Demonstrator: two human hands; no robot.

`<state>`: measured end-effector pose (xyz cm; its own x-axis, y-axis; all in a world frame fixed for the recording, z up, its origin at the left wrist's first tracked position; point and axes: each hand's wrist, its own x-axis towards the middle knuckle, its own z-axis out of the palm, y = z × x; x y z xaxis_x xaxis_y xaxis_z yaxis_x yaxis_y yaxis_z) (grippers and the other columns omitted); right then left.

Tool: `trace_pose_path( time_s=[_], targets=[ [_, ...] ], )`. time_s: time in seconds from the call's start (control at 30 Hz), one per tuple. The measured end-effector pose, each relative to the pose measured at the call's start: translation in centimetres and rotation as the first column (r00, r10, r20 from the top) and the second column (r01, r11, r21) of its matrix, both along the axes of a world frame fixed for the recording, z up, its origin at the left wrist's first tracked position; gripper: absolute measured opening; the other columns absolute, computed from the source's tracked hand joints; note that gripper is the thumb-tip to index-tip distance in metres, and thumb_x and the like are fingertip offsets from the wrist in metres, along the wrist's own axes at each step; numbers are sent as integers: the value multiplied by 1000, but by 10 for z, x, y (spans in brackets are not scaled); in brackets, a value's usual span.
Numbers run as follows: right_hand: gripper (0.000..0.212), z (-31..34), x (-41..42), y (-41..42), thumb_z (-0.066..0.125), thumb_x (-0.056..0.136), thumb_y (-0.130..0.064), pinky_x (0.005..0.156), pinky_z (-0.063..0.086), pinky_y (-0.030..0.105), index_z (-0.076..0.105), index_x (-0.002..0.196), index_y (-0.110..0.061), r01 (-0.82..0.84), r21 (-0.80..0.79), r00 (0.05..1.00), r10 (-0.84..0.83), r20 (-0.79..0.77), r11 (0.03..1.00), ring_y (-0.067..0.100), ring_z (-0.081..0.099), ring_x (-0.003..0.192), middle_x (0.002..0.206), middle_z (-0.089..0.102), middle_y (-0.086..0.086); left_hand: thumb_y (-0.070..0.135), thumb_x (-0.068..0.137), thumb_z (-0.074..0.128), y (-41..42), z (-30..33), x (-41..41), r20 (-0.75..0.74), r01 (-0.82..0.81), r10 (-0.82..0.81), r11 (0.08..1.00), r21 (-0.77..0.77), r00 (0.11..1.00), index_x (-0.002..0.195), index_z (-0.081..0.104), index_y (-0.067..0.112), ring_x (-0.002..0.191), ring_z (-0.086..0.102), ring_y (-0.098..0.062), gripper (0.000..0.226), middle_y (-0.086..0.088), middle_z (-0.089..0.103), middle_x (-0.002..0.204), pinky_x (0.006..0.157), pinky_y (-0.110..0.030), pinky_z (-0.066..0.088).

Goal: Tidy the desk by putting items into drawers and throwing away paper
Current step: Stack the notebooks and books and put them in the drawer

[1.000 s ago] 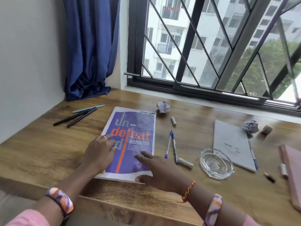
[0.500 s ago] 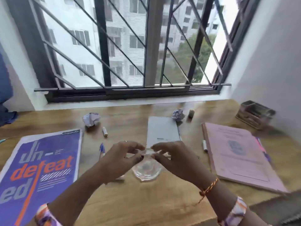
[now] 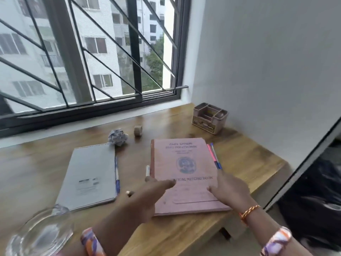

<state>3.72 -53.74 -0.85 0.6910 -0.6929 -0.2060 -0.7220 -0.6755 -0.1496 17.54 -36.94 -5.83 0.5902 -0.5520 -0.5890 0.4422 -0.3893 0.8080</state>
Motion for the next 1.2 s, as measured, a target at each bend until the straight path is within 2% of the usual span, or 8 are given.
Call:
trace_pose_path(
  time_s=[0.17,0.33,0.47,0.6,0.7,0.83,1.0,1.2],
  targets=[
    [45,-10,0,-14,53,86,-46,73,43,31,45,117,-15,17,30,996,-20,89,999,26,58,104,115,59,5,11,93,50,-14,70,-33,-147,-181,170,982,-63,974,90,57,9,71,58,-23,8,-13,63,83,58,-32,44],
    [25,-1,2,-26,54,86,-43,54,35,24,49,99,-22,21,239,966,-81,246,971,19,58,85,93,57,-3,7,97,42,-23,99,-19,-160,-242,224,965,-101,961,113,51,2,114,56,-34,19,-16,60,115,88,-47,42],
    [22,-3,12,-21,59,87,-33,51,33,21,57,104,-20,-75,424,901,-120,417,903,10,50,68,70,50,-13,3,96,39,-18,121,-2,-71,-210,205,975,-78,976,115,45,6,94,56,-32,20,-15,58,89,83,-54,41],
    [23,5,22,-8,59,89,-27,48,39,23,52,69,-18,-77,711,883,-284,374,699,12,50,60,66,51,-2,3,96,39,2,138,11,-41,-189,185,973,-134,982,112,47,2,77,63,-32,18,-18,64,90,86,-57,41],
    [17,12,32,1,60,89,-29,51,40,24,58,80,-14,-105,765,860,-329,391,635,13,51,62,71,54,0,1,96,38,23,141,18,-18,-194,194,961,-197,981,96,55,3,54,69,-24,17,-14,70,61,81,-51,51],
    [13,24,48,17,59,90,-25,57,46,27,62,82,-16,-199,850,749,-483,452,487,14,60,66,73,65,0,-1,94,38,57,141,26,-15,-267,276,913,-308,961,91,60,5,54,70,-20,23,-12,72,68,53,-42,57],
    [7,41,70,47,57,91,-20,72,56,41,60,91,-13,-338,869,685,-539,491,362,21,64,81,90,70,6,-2,93,36,113,138,33,-89,-340,335,841,-422,938,96,62,5,63,72,-24,27,-15,72,84,62,-50,55],
    [14,65,97,131,55,91,-11,44,56,27,59,101,-2,-498,834,704,-451,548,238,15,70,57,85,70,11,-1,94,34,216,127,33,-176,-493,467,745,-450,866,97,61,3,66,73,-30,27,-18,74,78,57,-54,54]
  ],
)
